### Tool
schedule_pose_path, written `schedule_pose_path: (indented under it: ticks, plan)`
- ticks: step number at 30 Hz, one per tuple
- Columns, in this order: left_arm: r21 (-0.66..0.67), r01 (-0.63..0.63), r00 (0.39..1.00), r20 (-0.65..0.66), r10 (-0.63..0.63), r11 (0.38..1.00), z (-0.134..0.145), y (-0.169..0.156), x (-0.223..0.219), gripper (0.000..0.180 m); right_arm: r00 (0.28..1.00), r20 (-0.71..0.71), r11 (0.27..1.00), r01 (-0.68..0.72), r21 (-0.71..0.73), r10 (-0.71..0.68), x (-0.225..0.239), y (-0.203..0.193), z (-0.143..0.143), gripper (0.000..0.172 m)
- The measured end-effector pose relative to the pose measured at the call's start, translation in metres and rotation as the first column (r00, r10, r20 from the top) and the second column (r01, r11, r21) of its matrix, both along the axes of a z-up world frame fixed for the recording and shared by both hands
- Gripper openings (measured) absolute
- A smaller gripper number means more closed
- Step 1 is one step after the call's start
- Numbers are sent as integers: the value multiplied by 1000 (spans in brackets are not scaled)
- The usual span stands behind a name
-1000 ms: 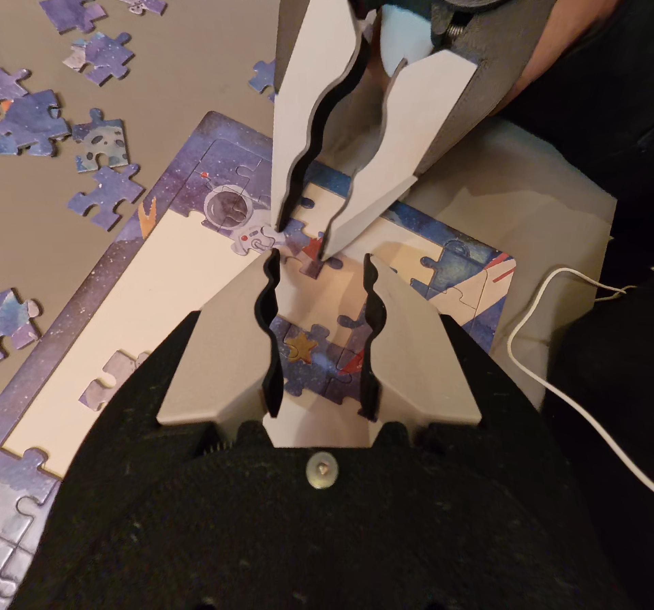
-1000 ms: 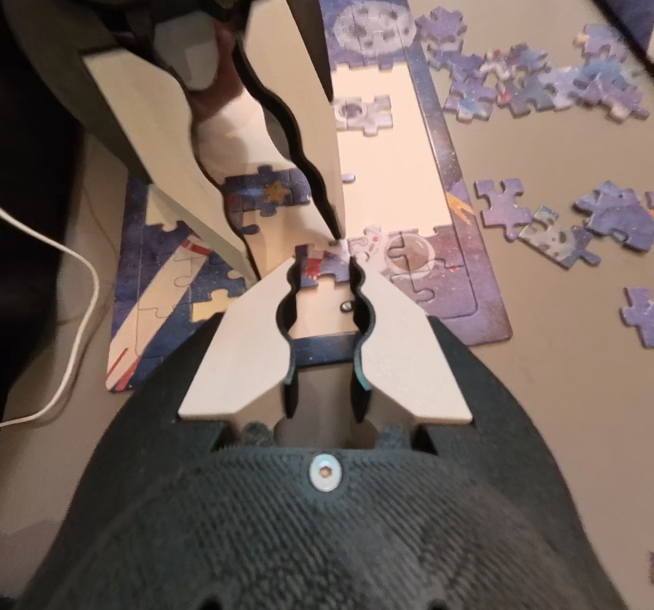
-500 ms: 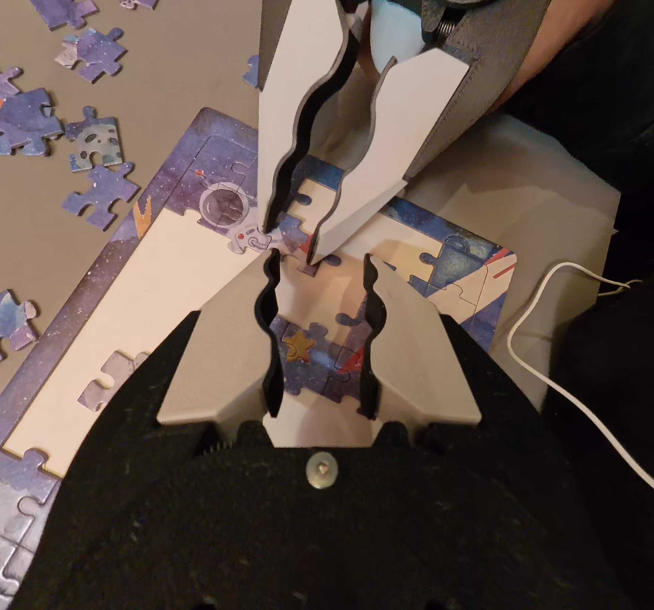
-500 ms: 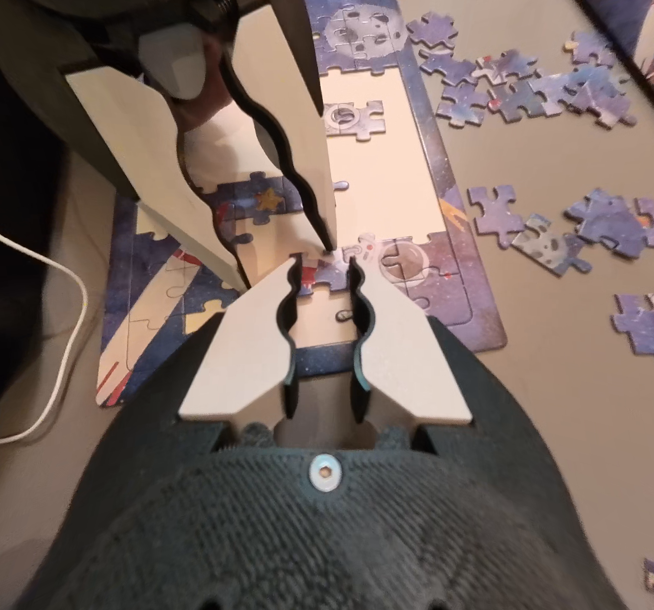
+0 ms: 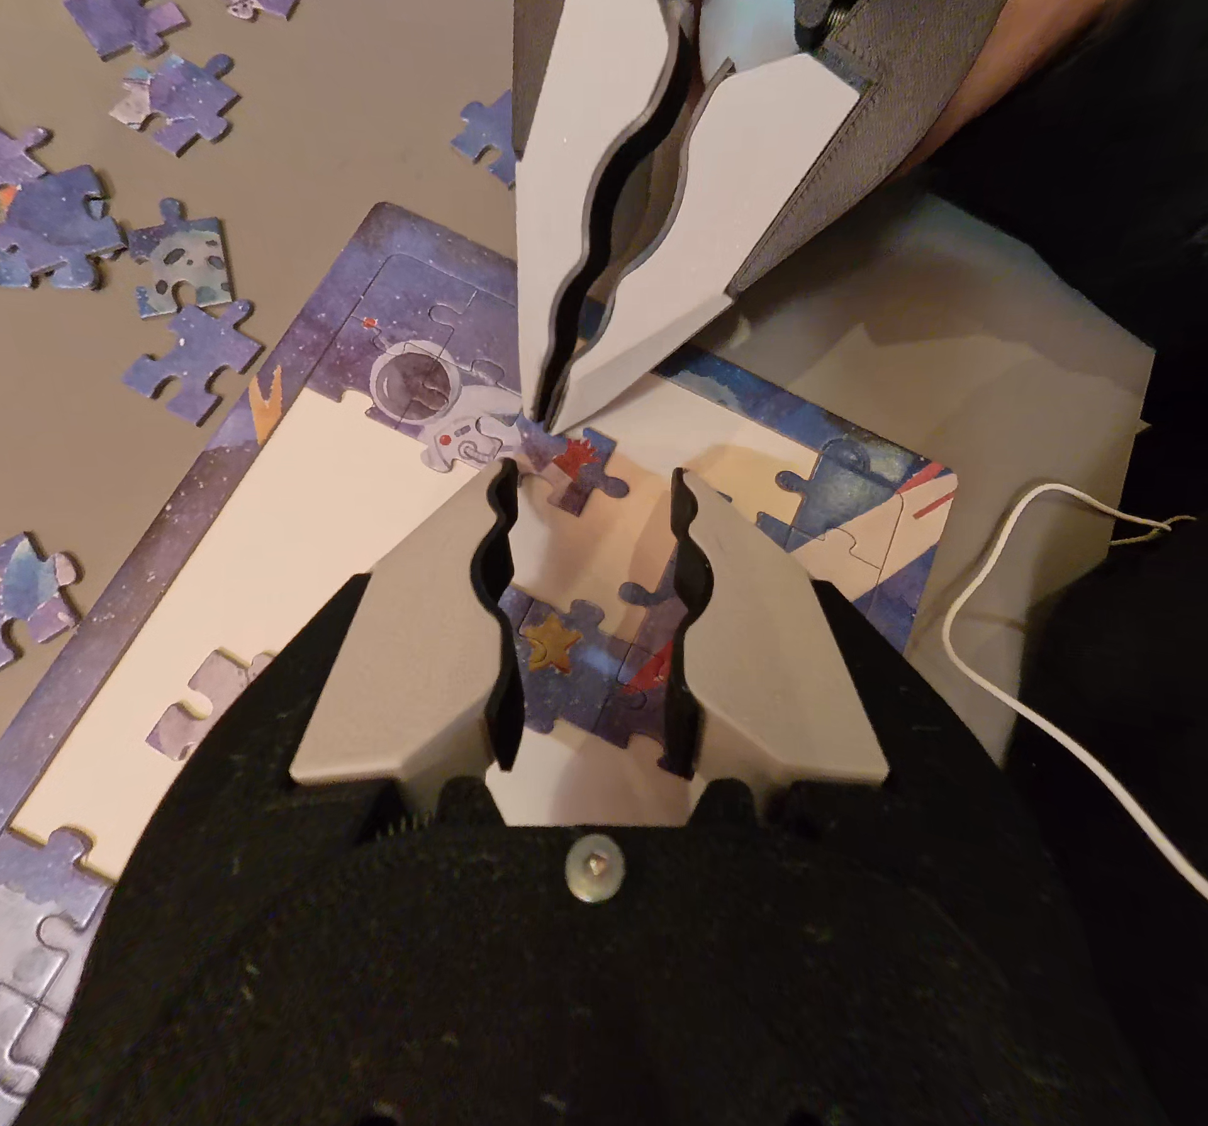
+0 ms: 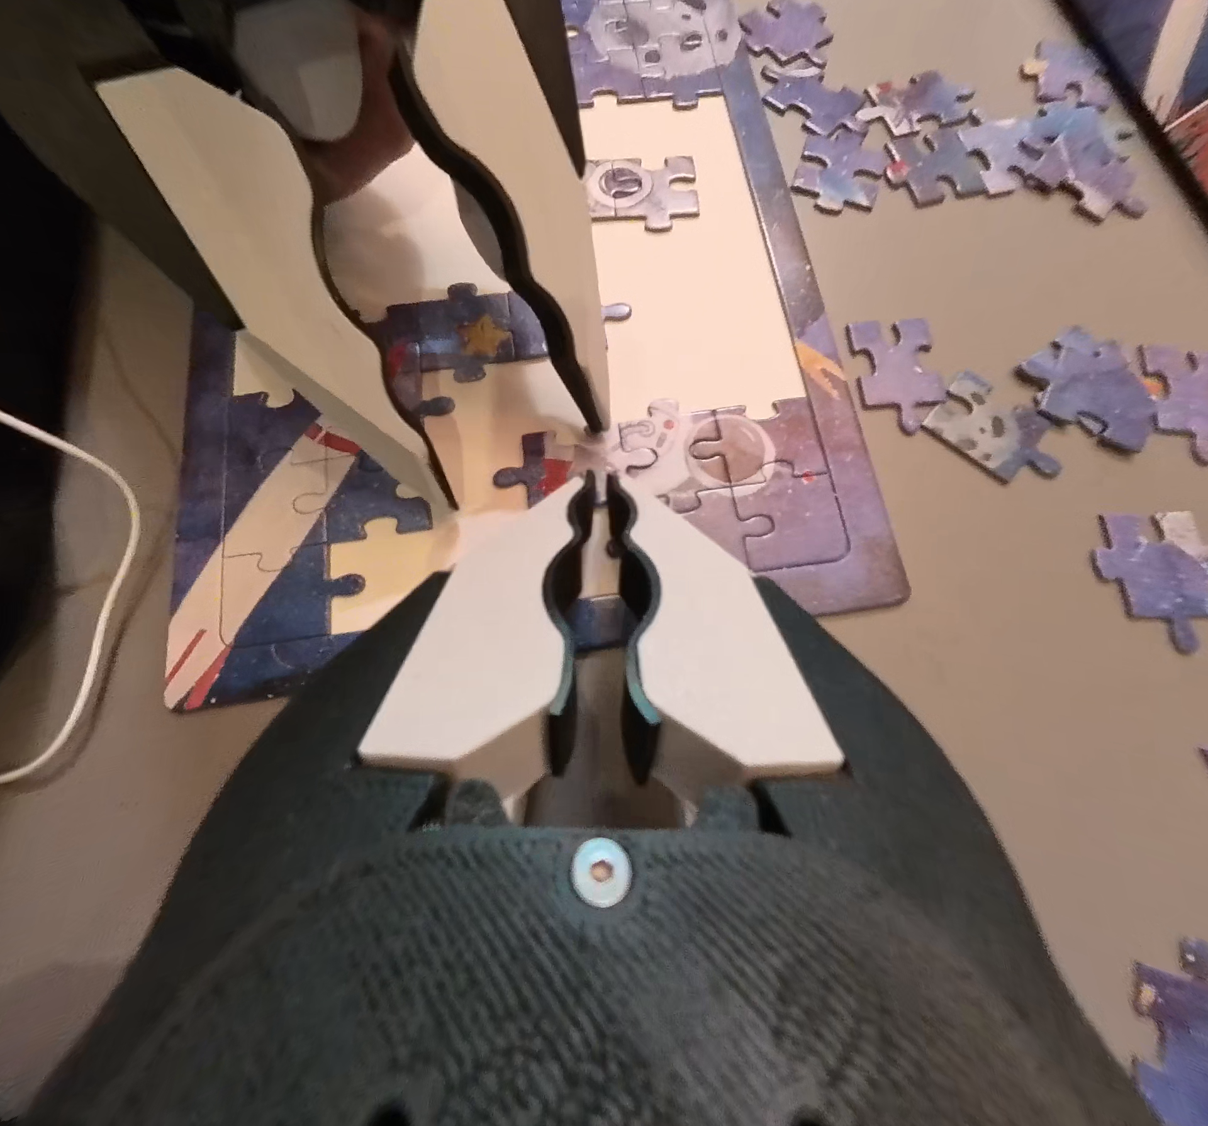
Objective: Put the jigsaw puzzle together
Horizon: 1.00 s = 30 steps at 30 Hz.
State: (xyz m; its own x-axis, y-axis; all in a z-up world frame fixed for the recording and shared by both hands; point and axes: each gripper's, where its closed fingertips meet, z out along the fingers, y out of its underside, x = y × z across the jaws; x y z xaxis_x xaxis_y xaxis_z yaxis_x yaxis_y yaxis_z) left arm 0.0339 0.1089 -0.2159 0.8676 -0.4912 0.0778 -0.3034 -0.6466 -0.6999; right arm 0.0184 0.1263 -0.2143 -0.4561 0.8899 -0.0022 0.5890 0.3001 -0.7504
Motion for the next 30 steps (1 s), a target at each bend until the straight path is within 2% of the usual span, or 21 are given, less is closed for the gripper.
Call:
schedule_pose_path:
  ticks: [13,17,21,25,30]
  plan:
    - [-7,-7,1000,-6,7,1000,-2,1,-1,45,1000,4,1000,1,-2,-1,0,-1,0,0]
    - [-5,-12,1000,-19,12,1000,-1,0,-3,46,998,-54,999,14,44,-11,-2,3,8,0]
    - [-4,-28,1000,-10,28,1000,1,-1,-8,45,996,-85,999,-5,-33,2,0,-1,18,19]
    - [-12,-29,999,-17,29,999,0,-3,-11,41,999,-25,999,-33,-31,33,5,-6,5,38]
    - [-20,-32,999,-31,31,999,-3,-6,-14,39,999,-16,999,-44,28,44,5,-5,-1,36]
